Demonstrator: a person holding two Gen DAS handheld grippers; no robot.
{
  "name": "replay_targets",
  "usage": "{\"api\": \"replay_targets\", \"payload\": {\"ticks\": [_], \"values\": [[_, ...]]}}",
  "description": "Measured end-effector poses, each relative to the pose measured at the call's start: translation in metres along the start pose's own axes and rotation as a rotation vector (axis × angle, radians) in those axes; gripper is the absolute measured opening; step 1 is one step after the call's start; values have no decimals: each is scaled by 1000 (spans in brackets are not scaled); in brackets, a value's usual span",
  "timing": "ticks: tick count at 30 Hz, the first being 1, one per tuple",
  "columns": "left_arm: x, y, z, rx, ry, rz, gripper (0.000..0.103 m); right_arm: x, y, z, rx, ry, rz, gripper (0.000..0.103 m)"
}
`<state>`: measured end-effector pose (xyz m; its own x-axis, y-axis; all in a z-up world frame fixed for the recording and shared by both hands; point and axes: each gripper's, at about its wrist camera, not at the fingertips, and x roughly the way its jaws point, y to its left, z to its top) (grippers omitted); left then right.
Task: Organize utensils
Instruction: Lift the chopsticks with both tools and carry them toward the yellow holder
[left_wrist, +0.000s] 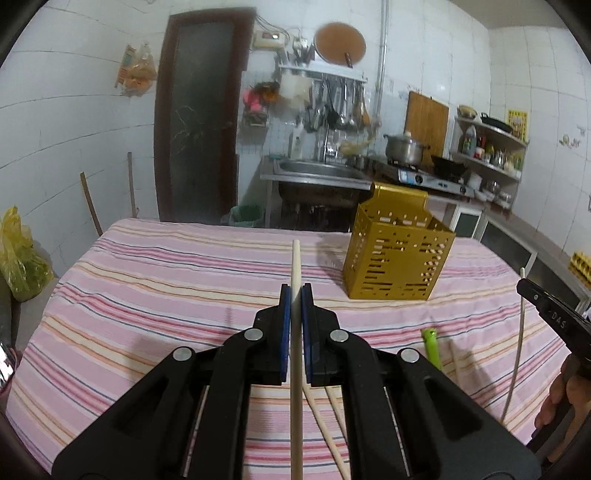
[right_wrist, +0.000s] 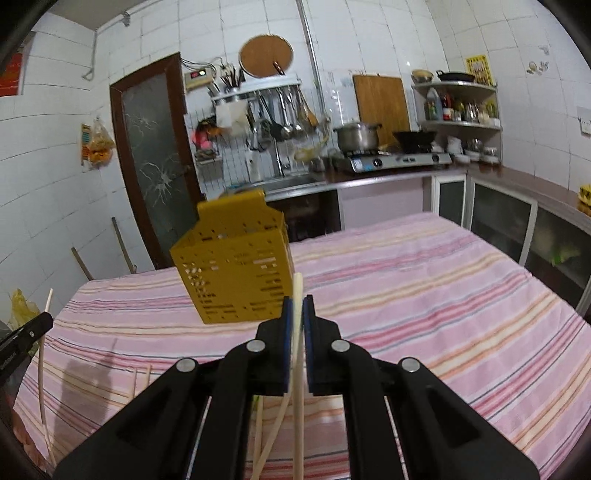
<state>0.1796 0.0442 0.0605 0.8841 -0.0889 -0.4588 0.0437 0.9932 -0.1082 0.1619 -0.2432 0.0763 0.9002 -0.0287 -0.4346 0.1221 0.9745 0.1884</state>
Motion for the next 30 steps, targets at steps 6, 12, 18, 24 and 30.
{"api": "replay_targets", "payload": {"ticks": [6, 12, 18, 24, 30], "values": [[-15, 5, 3, -34, -43, 1, 4, -16, 6, 4, -36, -62, 11, 6], [-30, 2, 6, -19, -84, -2, 4, -28, 11, 3, -72, -103, 2, 6], [-43, -4, 11, -16, -120, -4, 4, -38, 9, 7, -82, -128, 16, 6], [-51, -11, 21, -18, -141, -26, 4, -48, 4, 15, -91, -160, 27, 6], [-55, -24, 32, -12, -169, -61, 4, -49, 1, 26, -93, -170, 22, 6]]}}
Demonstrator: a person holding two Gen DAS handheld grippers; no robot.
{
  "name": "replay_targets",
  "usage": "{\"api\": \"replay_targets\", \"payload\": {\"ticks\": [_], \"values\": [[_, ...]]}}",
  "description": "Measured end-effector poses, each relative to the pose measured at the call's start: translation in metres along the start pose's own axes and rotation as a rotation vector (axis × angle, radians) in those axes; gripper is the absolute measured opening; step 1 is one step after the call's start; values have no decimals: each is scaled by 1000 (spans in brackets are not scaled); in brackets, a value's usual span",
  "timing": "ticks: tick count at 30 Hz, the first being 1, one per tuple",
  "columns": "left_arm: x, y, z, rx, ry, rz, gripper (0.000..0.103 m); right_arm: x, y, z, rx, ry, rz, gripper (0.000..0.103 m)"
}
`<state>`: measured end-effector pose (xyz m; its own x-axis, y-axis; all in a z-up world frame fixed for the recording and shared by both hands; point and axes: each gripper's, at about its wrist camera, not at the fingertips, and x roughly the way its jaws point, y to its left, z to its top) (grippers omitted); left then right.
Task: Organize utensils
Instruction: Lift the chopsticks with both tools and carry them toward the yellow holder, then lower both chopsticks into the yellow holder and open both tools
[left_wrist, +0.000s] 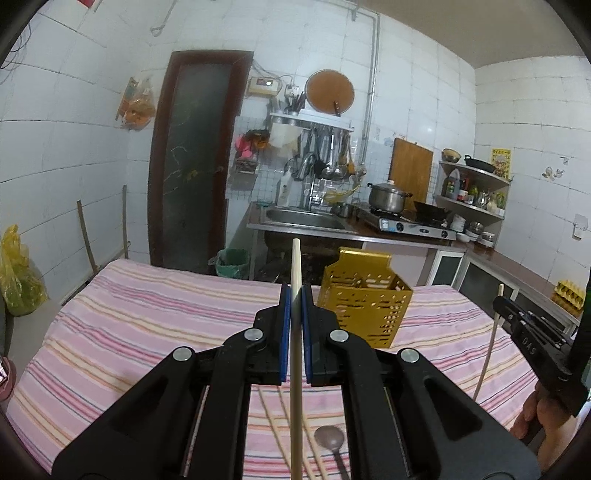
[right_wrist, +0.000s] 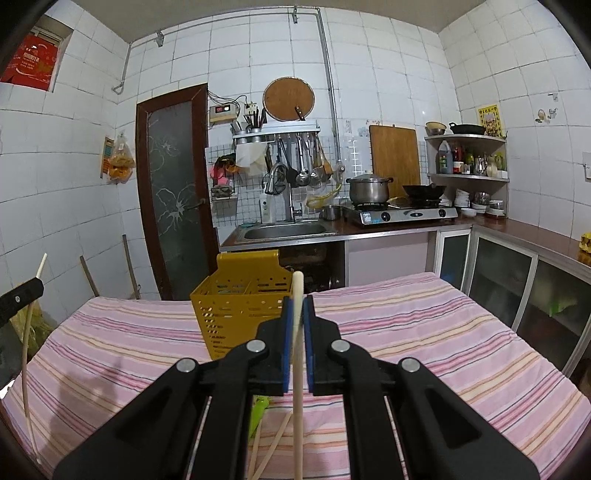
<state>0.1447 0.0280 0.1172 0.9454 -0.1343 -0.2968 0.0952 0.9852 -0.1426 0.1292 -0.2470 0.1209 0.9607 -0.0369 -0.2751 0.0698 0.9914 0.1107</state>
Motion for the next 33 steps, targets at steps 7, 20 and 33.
{"api": "replay_targets", "payload": {"ticks": [7, 20, 33], "values": [[8, -12, 16, 14, -20, -35, 4, 6, -2, 12, -7, -15, -5, 6], [42, -22, 33, 10, -16, -89, 4, 35, -5, 23, 14, -7, -4, 6], [70, -38, 74, 12, -117, -164, 4, 67, 2, 73, 25, -86, 4, 6]]}}
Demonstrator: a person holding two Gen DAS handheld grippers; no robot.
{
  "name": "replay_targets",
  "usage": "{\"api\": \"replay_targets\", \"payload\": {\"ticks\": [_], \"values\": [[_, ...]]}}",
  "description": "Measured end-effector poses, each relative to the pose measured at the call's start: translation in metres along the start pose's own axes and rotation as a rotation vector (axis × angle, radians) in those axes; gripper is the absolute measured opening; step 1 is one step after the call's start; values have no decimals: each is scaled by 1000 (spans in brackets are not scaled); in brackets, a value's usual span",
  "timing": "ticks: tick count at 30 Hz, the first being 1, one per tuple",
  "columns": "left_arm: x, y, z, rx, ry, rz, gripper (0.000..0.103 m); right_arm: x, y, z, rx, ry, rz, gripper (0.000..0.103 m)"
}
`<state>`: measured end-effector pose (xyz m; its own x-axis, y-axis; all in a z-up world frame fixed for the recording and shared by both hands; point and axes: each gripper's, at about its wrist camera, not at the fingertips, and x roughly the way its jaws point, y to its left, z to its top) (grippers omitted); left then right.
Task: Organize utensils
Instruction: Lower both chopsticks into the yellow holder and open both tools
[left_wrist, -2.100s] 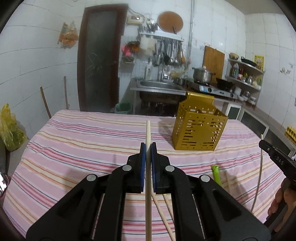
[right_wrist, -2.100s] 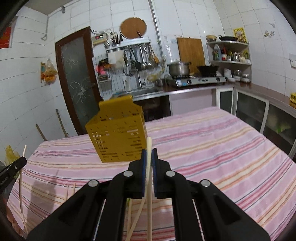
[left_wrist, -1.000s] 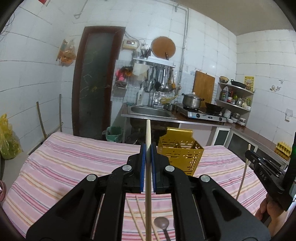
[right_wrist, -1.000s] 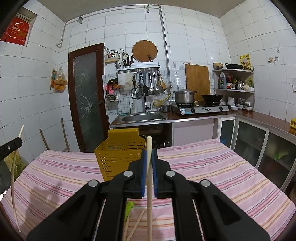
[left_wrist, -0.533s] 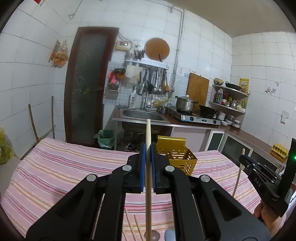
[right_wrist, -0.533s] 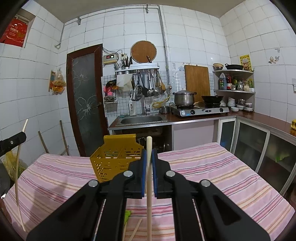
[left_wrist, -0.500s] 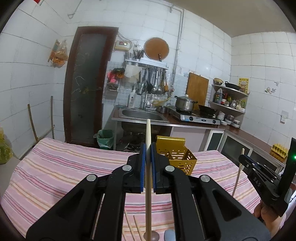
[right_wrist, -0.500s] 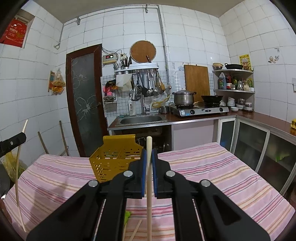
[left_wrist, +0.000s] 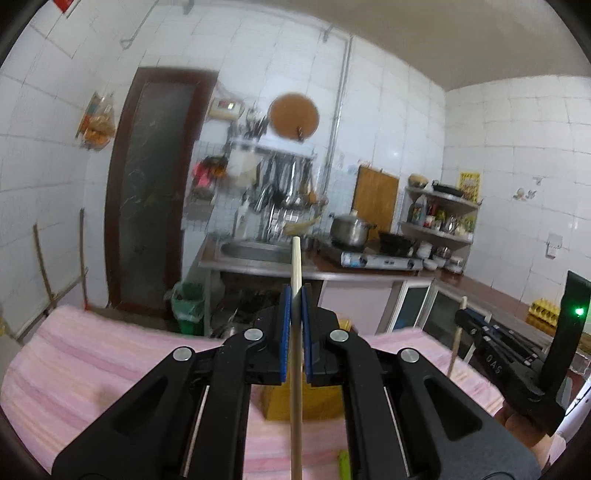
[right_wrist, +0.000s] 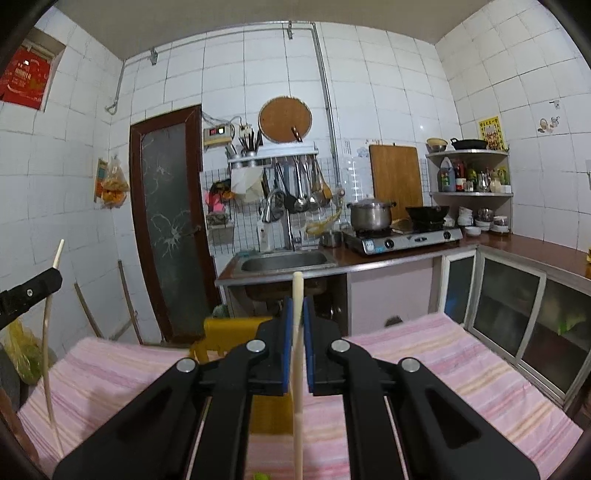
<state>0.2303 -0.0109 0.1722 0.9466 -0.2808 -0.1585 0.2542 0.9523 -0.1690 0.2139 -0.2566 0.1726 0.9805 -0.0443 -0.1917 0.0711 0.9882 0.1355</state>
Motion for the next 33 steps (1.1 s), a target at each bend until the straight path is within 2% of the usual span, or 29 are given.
{"api": "replay_targets", "payload": {"ticks": [7, 12, 16, 22, 27, 33], "values": [[40, -23, 42, 17, -120, -68, 4, 32, 12, 59, -3, -83, 10, 6], [90, -29, 53, 18, -140, -78, 4, 68, 13, 81, 31, -102, 33, 6], [136, -24, 41, 29, -118, -56, 4, 96, 16, 77, 38, -95, 43, 6], [185, -10, 15, 17, -80, -24, 4, 133, 20, 58, 40, -65, 54, 6], [208, -10, 2, 28, -77, -3, 4, 149, 19, 44, 35, -46, 47, 6], [213, -12, -1, 48, -87, 16, 4, 152, 18, 36, 17, -36, 32, 6]]}}
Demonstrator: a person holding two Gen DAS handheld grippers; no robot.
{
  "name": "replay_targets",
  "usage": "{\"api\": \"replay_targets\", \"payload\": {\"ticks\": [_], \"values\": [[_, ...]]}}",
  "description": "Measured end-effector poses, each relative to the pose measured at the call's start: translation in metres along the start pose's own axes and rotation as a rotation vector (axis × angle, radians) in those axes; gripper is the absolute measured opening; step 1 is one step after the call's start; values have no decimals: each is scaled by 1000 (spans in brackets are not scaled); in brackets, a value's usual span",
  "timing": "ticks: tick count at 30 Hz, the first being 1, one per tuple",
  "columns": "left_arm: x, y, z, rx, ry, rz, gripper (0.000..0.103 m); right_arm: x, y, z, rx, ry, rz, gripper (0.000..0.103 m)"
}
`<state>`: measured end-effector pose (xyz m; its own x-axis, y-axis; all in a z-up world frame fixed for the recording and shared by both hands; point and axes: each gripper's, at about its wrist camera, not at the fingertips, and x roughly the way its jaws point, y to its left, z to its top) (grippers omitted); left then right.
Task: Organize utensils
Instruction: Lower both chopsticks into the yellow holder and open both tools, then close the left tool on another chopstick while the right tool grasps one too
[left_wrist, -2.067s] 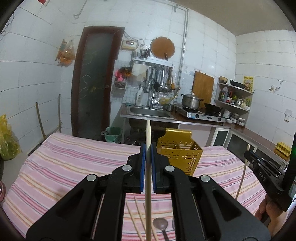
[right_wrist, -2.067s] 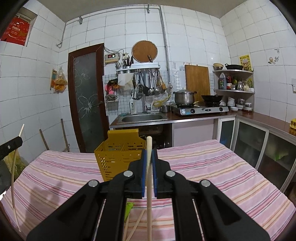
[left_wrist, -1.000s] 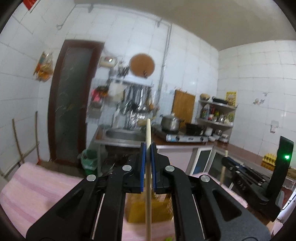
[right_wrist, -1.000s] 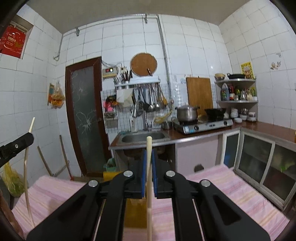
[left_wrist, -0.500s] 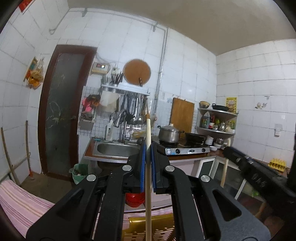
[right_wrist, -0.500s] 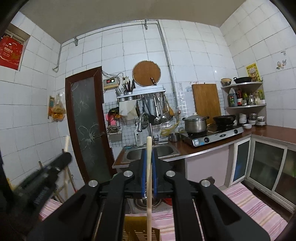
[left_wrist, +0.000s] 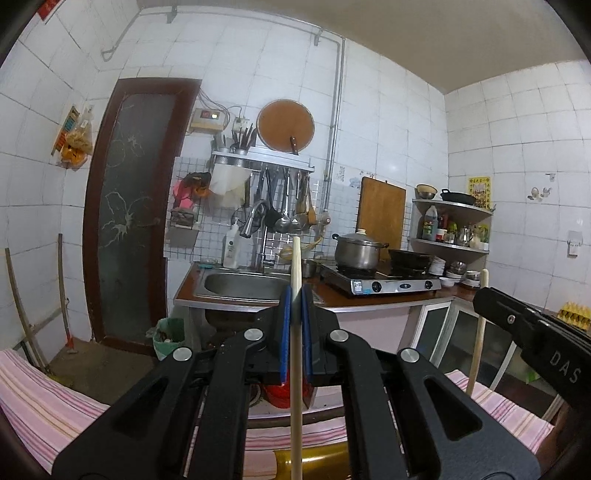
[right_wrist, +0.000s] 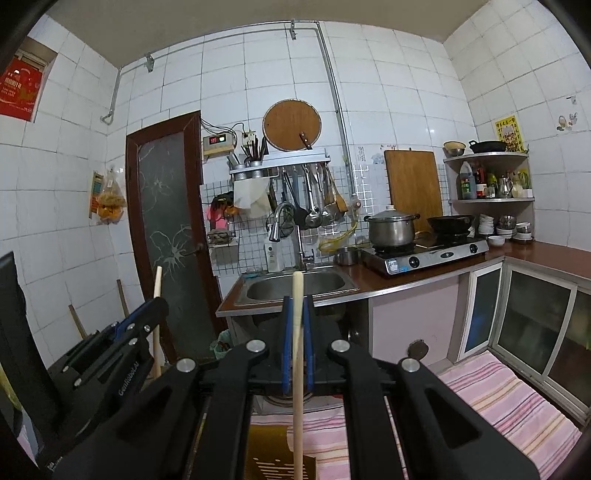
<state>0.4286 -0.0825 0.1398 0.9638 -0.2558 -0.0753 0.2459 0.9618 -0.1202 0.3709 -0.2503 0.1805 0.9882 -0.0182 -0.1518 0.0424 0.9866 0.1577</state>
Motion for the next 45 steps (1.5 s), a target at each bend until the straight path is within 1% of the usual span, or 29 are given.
{"api": "replay_targets", "payload": {"ticks": [3, 11, 15, 16, 17, 18, 20, 21, 22, 23, 24, 26, 27, 28, 31, 32, 36, 41, 45], "values": [[3, -3, -6, 16, 5, 13, 4, 5, 1, -8, -5, 19, -5, 6], [8, 4, -17, -1, 24, 30, 4, 16, 4, -35, -32, 74, -22, 6], [1, 8, -18, 17, 40, 53, 5, 16, 5, -42, -57, 107, -24, 7], [-2, 9, -17, 24, 46, 63, 10, 16, 5, -42, -62, 125, -30, 7], [-7, 11, -15, 27, 51, 79, 18, 17, 5, -41, -63, 139, -34, 7], [-12, 14, -14, 26, 57, 91, 24, 17, 4, -40, -65, 165, -38, 7], [-26, 22, -8, 12, 85, 112, 51, 14, 0, -38, -71, 197, -54, 8], [-37, 28, -4, 1, 106, 123, 58, 11, 0, -38, -74, 205, -64, 13], [-44, 32, -2, -2, 116, 127, 67, 6, -3, -37, -76, 215, -78, 32], [-54, 36, 0, -4, 125, 133, 76, 0, -5, -37, -75, 221, -88, 46], [-67, 40, 3, -1, 136, 146, 79, -8, -7, -38, -75, 222, -98, 59], [-86, 45, 4, 6, 149, 158, 89, -22, -10, -43, -88, 240, -118, 59], [-96, 47, 4, 9, 155, 161, 92, -29, -11, -46, -90, 251, -124, 59], [-110, 49, 4, 8, 164, 172, 98, -36, -13, -50, -91, 264, -130, 59], [-138, 55, -3, -2, 216, 183, 98, -57, -18, -69, -91, 318, -147, 64], [-145, 57, -7, -1, 235, 194, 98, -66, -19, -82, -92, 348, -152, 64], [-172, 65, -36, 24, 314, 244, 98, -87, -21, -119, -94, 438, -173, 64], [-187, 76, -76, -1, 421, 289, 98, -109, -25, -159, -70, 526, -190, 64], [-189, 79, -110, 0, 518, 325, 98, -121, -22, -178, -55, 566, -192, 64]]}}
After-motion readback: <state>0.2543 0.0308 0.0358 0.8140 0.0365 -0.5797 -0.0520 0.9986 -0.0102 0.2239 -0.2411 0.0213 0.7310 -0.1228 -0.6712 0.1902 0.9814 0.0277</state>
